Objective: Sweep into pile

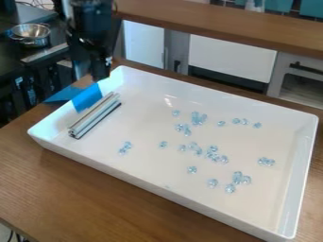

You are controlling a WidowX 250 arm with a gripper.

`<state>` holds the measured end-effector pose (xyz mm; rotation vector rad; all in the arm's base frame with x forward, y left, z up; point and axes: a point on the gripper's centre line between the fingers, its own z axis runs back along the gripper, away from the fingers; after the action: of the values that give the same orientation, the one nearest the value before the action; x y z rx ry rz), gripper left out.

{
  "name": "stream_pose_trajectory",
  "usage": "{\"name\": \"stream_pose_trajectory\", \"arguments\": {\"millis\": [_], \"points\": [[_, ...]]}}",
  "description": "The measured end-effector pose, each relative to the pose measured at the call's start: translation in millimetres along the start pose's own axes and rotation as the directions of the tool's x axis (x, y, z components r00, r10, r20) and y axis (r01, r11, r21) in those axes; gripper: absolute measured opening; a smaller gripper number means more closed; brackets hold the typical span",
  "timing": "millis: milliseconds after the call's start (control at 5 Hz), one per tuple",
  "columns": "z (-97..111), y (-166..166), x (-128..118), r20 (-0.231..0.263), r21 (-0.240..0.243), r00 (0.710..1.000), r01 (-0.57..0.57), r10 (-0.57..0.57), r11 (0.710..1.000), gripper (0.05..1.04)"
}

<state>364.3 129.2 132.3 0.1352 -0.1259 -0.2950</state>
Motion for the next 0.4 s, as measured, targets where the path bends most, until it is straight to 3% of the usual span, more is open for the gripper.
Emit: {"name": "stream_pose_trajectory", "arguments": {"millis": [400], "points": [[-32.0,0.5,0.5,-0.056,-0.094,0.992,-0.117,0.112,0.989,1.0]]}}
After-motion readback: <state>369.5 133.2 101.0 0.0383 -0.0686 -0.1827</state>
